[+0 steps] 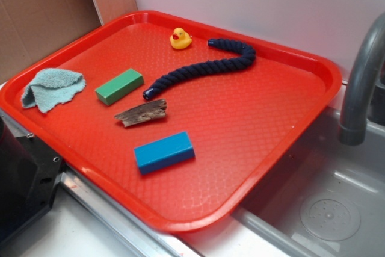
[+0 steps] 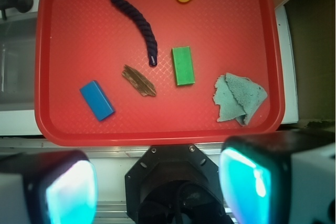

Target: Grab the blue block.

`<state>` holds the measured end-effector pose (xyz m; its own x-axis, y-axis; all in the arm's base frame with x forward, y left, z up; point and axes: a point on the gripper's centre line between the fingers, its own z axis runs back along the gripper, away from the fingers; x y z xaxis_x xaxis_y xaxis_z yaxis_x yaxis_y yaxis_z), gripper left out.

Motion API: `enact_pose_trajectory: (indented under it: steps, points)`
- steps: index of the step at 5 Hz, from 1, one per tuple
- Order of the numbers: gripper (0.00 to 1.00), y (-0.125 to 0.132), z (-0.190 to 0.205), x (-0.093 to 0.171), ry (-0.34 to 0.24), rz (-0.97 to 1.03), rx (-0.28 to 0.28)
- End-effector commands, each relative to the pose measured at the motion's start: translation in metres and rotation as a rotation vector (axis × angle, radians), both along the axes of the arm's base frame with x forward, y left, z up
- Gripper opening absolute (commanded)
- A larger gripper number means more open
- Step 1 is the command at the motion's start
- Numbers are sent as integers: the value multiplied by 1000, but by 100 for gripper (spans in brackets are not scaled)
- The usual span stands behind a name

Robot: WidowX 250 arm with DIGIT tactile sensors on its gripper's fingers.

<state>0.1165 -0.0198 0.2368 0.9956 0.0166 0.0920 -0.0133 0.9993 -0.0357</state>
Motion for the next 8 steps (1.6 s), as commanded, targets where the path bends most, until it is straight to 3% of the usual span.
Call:
enact_pose_trajectory:
  steps: [1, 2, 3, 4, 7, 8]
  points:
    - [100, 0, 0, 0, 0, 0, 0]
    - [100, -38, -50, 8, -14, -232, -26]
    - [100, -65, -99, 6, -54, -328, -37]
    - [100, -79, -147, 12, -54, -378, -63]
    - [100, -109, -212, 40, 41, -468, 48]
    - [70, -112, -224, 40, 55, -458, 47]
